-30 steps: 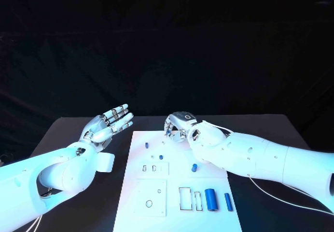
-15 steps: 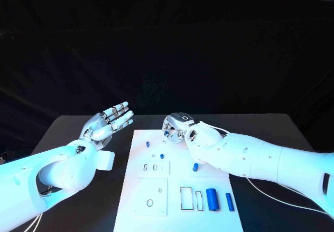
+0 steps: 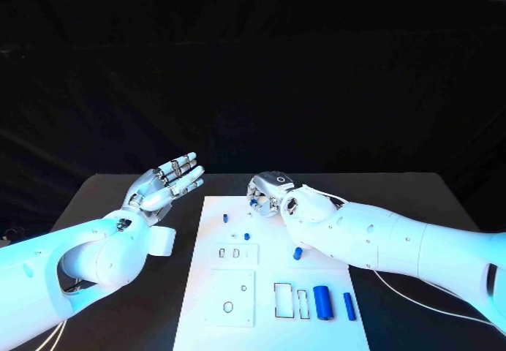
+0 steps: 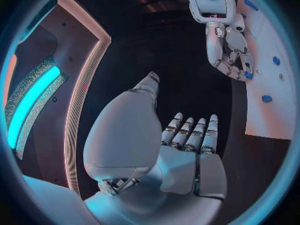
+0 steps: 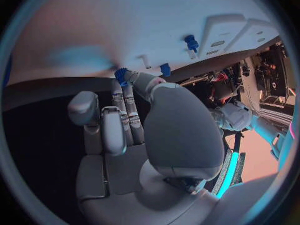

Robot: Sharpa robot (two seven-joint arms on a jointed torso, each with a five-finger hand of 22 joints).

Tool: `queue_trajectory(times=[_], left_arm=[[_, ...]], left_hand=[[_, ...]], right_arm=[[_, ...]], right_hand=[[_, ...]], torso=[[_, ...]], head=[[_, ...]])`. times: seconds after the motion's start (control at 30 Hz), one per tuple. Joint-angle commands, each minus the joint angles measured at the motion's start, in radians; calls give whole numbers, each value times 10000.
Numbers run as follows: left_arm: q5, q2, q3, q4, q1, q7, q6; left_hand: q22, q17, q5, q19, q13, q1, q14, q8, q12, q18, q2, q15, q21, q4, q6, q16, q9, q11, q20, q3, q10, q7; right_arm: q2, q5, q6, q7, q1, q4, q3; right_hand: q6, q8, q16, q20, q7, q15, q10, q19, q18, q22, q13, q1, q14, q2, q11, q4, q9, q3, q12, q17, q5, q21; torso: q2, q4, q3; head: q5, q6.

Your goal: Assemble the parts on the task board

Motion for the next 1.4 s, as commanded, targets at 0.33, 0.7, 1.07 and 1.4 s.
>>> queue_trajectory(times=[0.33, 0.7, 1.07, 1.4], left_arm=[[-23, 10, 10, -6, 41, 66, 100], [-21, -24, 9, -126, 44, 46, 125], [-8, -144, 8, -265, 44, 72, 139], [-1, -143, 6, -378, 39, 74, 236]], left_hand=[[8, 6, -54, 76, -3, 22, 12, 54, 14, -60, 30, -30, 71, -9, 38, 20, 11, 26, 16, 17, -55, 866], [6, 6, -52, 70, -4, 28, 12, 54, 14, -64, 27, -36, 72, -8, 46, 17, 12, 13, 16, 11, -63, 853], [4, 6, -54, 68, -2, 28, 19, 54, 17, -67, 24, -49, 73, -8, 52, 17, 13, 12, 16, 4, -53, 849], [-1, 4, -60, 58, 9, 17, 18, 73, 32, -82, 105, -44, 75, -9, 130, 11, 28, 19, 19, 35, 16, 854]], right_arm=[[22, 19, 151, 195, 10, -86, -1], [-718, 220, -212, 222, 43, 817, 8], [-3068, 2711, -830, 1065, 450, 2917, 213], [-4169, 4034, 727, 1262, 634, 3050, 246]], right_hand=[[-1399, -844, -669, 439, 407, 466, -2117, -1206, 167, -1552, -110, -613, -80, -597, 230, 105, -80, -361, 20, -1325, 41, -1337], [-1539, -1205, -1087, 448, 301, 449, -2697, -1337, 304, -2408, -150, 205, -168, 0, 217, 582, -71, -2866, 49, -2109, 160, -2419], [-1046, -1212, -728, 343, 325, 329, -995, -822, 163, -1594, 64, 242, -15, -185, 43, 1116, -38, -2204, 489, -1650, 291, -1911], [-1590, -967, 1229, -48, 96, 226, 404, 518, -271, 1186, 9733, 514, 643, -199, -443, 1565, 299, -3960, 10511, 1891, 265, 256]], torso=[[-2, -21, 2], [-15, -42, 21], [-97, -145, 41], [-147, -230, 58]], head=[[40, -9], [71, 22], [20, 30], [-111, -66]])
